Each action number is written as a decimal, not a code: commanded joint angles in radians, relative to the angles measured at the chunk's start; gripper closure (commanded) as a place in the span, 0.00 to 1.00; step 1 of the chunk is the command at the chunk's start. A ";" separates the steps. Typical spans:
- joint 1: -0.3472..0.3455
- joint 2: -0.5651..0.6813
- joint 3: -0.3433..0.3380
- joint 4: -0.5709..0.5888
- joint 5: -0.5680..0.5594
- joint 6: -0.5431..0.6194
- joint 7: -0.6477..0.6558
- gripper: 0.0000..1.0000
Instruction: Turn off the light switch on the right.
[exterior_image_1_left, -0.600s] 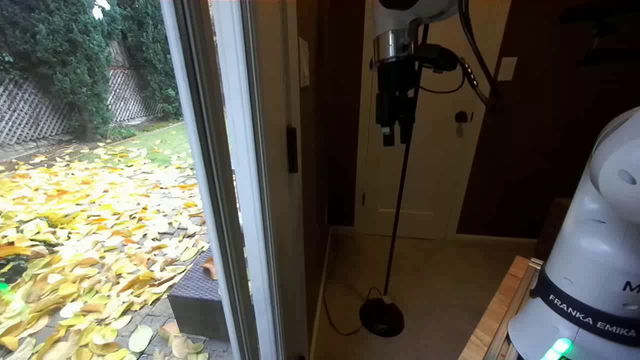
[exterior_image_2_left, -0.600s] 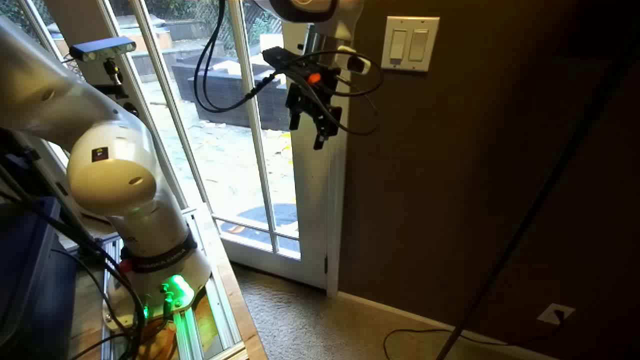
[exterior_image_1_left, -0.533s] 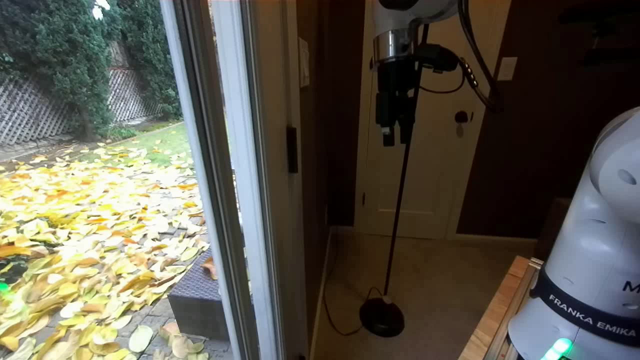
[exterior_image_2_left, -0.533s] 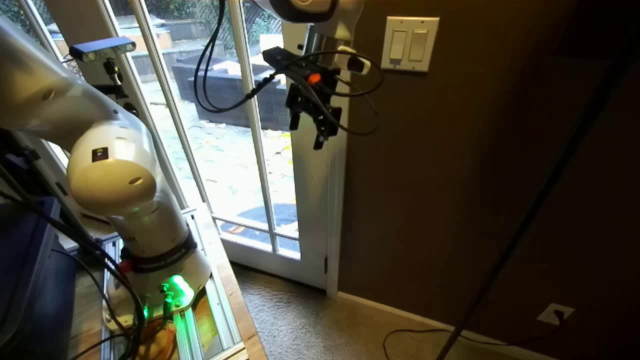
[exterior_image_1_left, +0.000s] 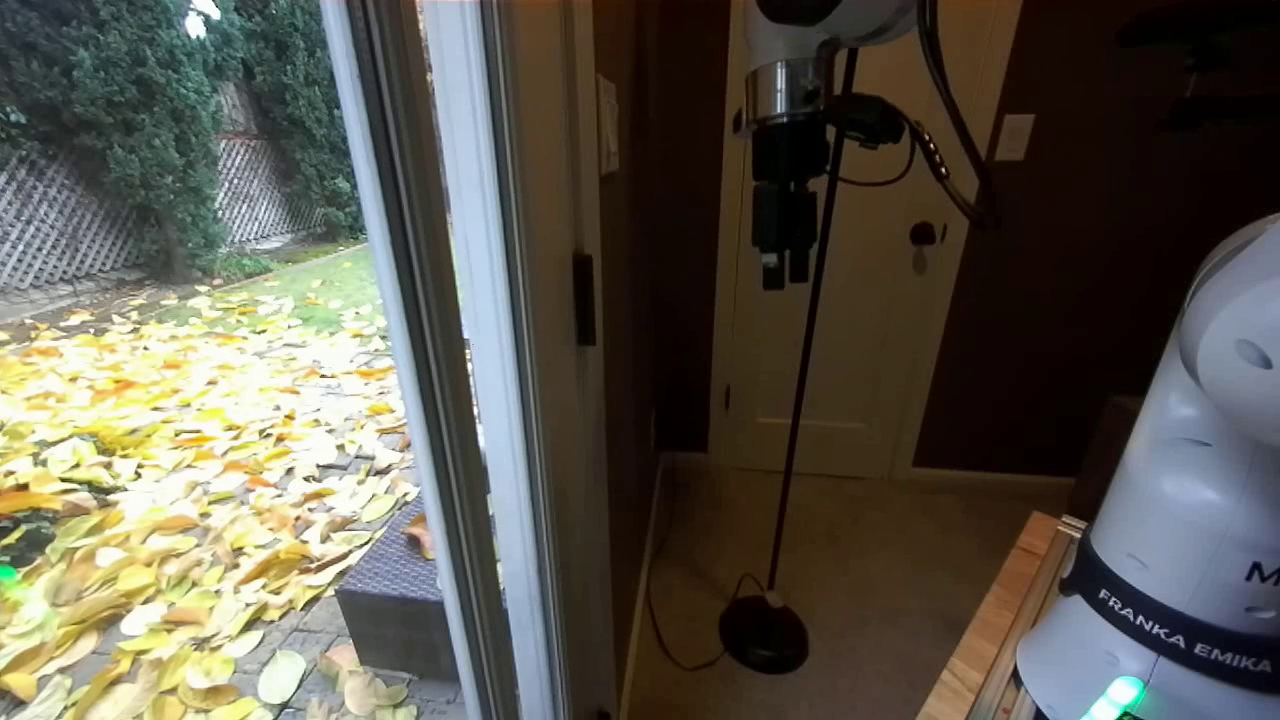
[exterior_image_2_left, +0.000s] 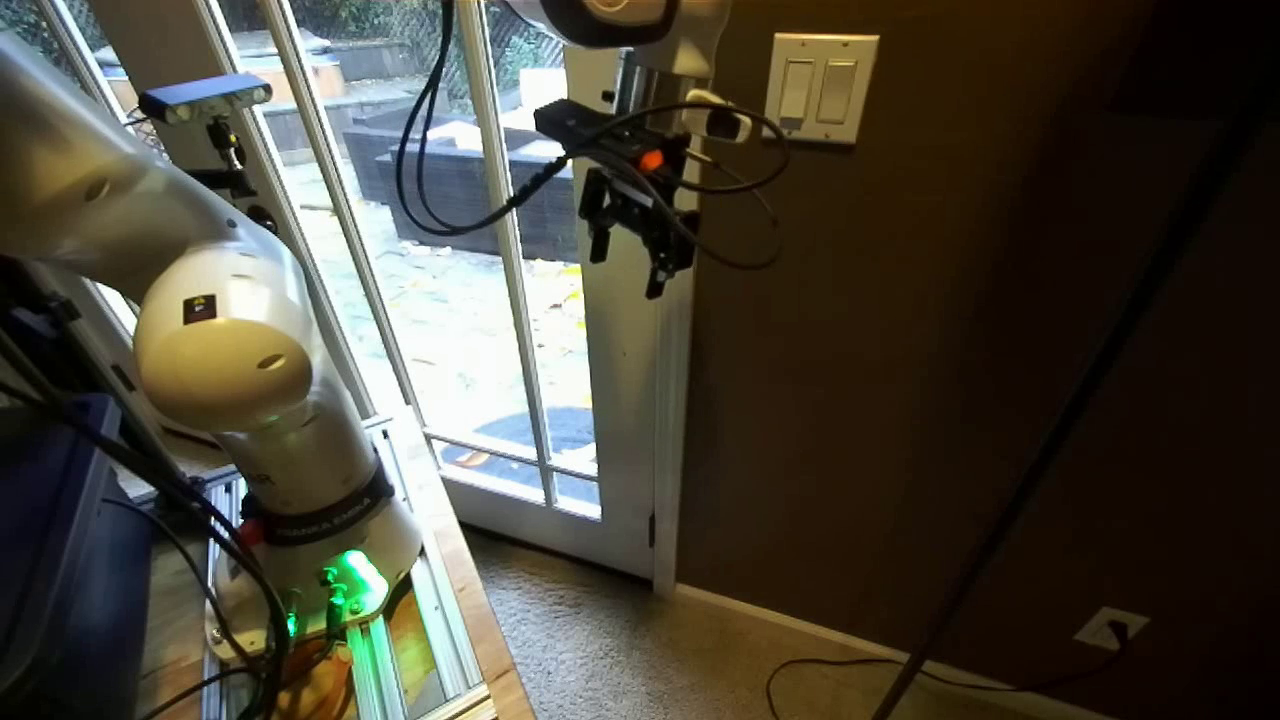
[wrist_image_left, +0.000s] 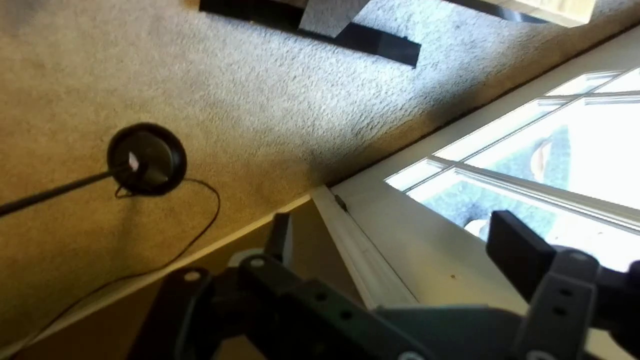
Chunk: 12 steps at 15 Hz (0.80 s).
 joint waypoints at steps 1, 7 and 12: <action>-0.011 0.061 -0.057 0.019 -0.055 0.165 -0.204 0.00; 0.018 0.134 -0.200 0.043 0.127 0.505 -0.568 0.25; 0.075 0.121 -0.256 0.134 0.479 0.489 -0.803 0.55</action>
